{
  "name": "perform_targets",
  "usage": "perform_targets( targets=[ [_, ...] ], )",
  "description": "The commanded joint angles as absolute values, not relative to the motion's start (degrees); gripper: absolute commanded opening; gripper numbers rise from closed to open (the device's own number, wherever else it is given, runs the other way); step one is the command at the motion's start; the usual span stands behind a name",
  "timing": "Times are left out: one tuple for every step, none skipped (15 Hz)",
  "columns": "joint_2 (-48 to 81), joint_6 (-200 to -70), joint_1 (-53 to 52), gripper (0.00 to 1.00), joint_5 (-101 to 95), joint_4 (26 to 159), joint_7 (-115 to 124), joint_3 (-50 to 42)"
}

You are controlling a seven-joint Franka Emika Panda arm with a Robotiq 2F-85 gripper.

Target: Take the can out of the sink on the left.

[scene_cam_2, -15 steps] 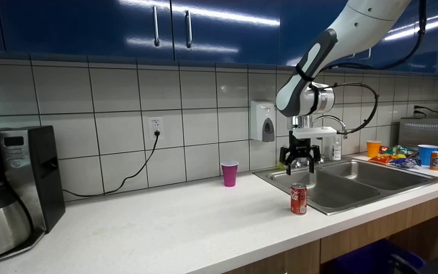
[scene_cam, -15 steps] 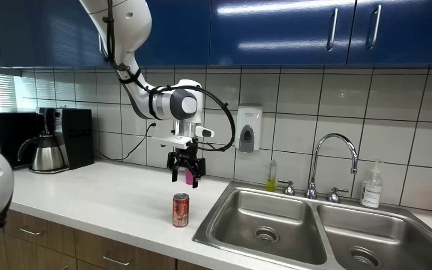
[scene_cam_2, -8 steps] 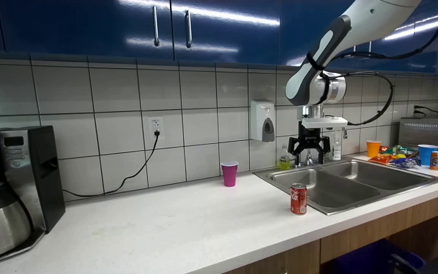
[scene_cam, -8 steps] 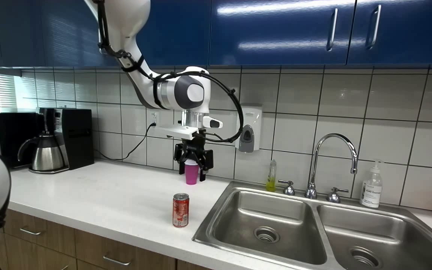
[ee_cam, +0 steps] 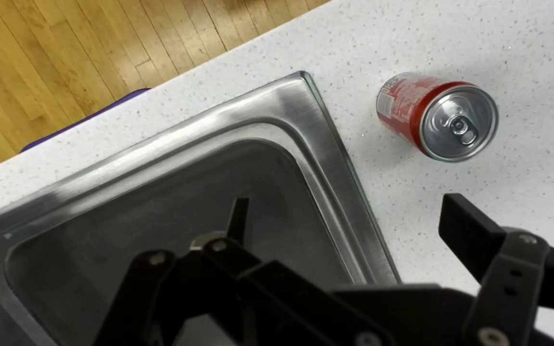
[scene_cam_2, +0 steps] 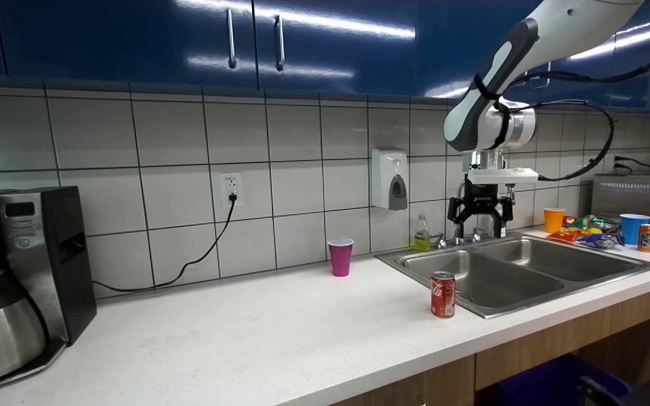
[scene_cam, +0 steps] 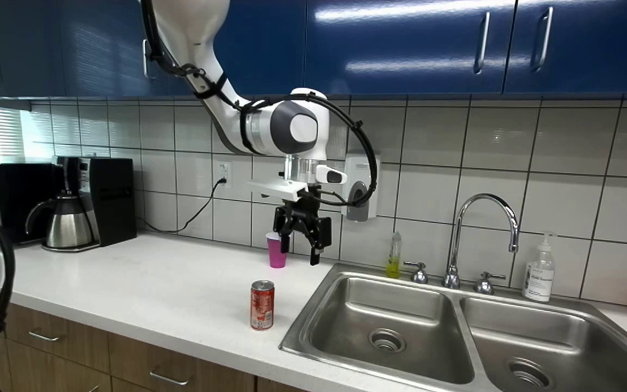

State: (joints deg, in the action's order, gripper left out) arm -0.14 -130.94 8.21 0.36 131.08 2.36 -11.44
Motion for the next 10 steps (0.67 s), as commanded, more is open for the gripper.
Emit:
perform_targets(
  targets=[
    [-0.27, -130.66, 9.01, 1.0, 0.36, 130.99, 2.35, -11.0],
    [-0.41, -130.51, 9.07, 1.0, 0.35, 130.99, 2.35, -11.13],
    [-0.53, -130.42, 9.08, 1.0, 0.36, 130.99, 2.36, -11.17],
    [-0.6, -130.35, 9.07, 1.0, 0.36, 130.99, 2.36, -11.17],
    [-0.64, -130.3, 9.07, 1.0, 0.36, 130.99, 2.37, -11.17],
    [-0.65, -130.27, 9.07, 1.0, 0.35, 130.99, 2.38, -11.17],
    [-0.65, -130.24, 9.08, 1.0, 0.35, 130.99, 2.38, -11.17],
    [-0.65, -130.23, 9.08, 1.0, 0.35, 130.99, 2.39, -11.17],
    [-0.65, -130.22, 9.07, 1.0, 0.35, 130.99, 2.39, -11.17],
    [-0.65, -130.21, 9.07, 1.0, 0.35, 130.99, 2.39, -11.17]
  ],
)
